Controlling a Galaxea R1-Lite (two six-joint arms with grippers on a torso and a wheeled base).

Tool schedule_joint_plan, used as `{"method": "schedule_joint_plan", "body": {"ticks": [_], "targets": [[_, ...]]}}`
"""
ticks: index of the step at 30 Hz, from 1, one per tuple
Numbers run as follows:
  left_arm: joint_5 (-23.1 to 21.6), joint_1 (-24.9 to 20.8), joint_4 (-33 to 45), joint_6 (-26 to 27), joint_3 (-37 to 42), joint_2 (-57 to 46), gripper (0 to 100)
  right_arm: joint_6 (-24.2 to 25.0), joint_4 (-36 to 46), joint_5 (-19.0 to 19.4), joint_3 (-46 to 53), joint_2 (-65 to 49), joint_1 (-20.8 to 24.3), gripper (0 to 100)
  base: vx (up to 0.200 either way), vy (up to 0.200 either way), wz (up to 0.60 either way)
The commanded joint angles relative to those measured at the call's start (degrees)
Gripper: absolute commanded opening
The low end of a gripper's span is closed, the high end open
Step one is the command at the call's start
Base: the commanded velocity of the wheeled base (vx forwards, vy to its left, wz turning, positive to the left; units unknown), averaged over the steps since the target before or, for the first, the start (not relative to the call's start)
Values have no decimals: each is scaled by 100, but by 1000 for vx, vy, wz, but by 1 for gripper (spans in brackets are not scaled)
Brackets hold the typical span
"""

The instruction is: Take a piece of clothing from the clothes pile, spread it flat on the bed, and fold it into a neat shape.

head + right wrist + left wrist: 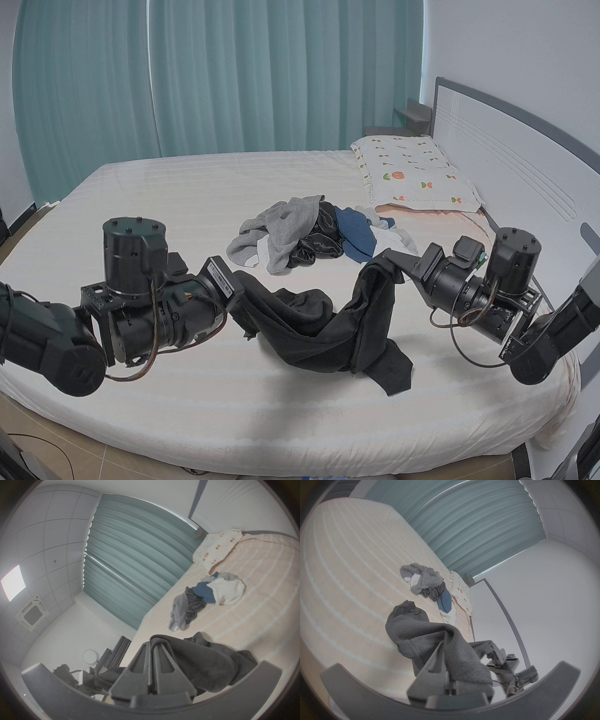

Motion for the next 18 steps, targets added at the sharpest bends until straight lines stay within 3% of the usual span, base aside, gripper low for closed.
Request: {"method": "schedule_joint_plan", "body": {"ticks": [1, 5, 14, 18], "targets": [[-109, -16, -534, -107, 529, 33, 0, 47, -78, -112, 87, 315, 25, 0, 0, 0, 0], [-135, 10, -657, -98, 731, -2, 0, 56, -87, -121, 254, 253, 192, 0, 0, 0, 0], [-135, 72, -657, -107, 758, 7, 0, 47, -87, -227, 324, 113, 298, 0, -200, 0, 0], [-127, 80, -657, -107, 749, 33, 0, 47, -96, -227, 324, 121, 298, 0, 0, 0, 0]]}}
